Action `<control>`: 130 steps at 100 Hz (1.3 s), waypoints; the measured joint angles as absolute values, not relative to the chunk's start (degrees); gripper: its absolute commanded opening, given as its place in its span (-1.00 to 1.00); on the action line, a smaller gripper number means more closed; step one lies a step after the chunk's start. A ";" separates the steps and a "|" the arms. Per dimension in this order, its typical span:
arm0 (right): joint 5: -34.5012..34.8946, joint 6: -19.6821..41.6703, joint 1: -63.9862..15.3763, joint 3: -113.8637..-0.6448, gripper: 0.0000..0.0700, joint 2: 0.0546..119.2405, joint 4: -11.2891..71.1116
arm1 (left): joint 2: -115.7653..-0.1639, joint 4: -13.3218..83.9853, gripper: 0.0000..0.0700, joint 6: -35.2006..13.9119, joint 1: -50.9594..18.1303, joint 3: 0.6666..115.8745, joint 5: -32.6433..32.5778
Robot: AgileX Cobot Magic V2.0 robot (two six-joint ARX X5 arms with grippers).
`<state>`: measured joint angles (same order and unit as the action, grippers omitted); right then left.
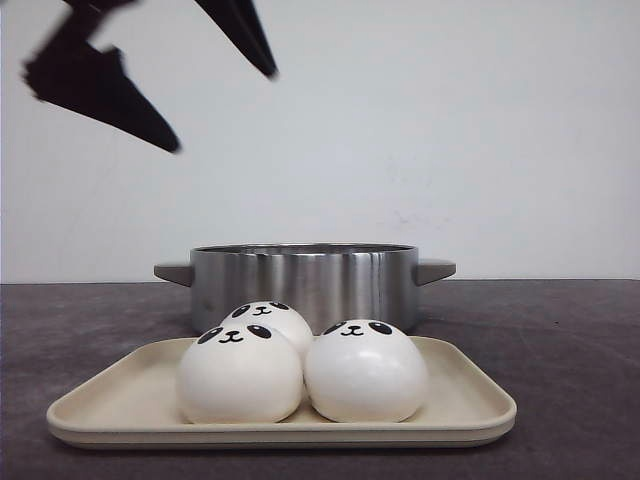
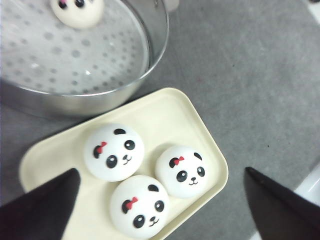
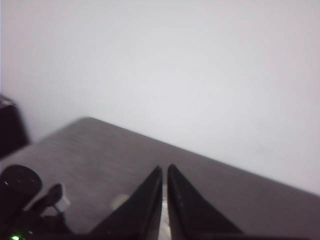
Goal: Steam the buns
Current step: 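Lower the left gripper onto the farther panda bun nearest it and grasp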
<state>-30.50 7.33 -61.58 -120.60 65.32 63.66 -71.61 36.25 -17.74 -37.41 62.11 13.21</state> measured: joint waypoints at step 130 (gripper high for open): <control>-33.21 16.78 -61.63 -120.38 -0.97 63.75 74.61 | -101.43 33.76 -0.99 -18.90 -39.27 67.88 6.11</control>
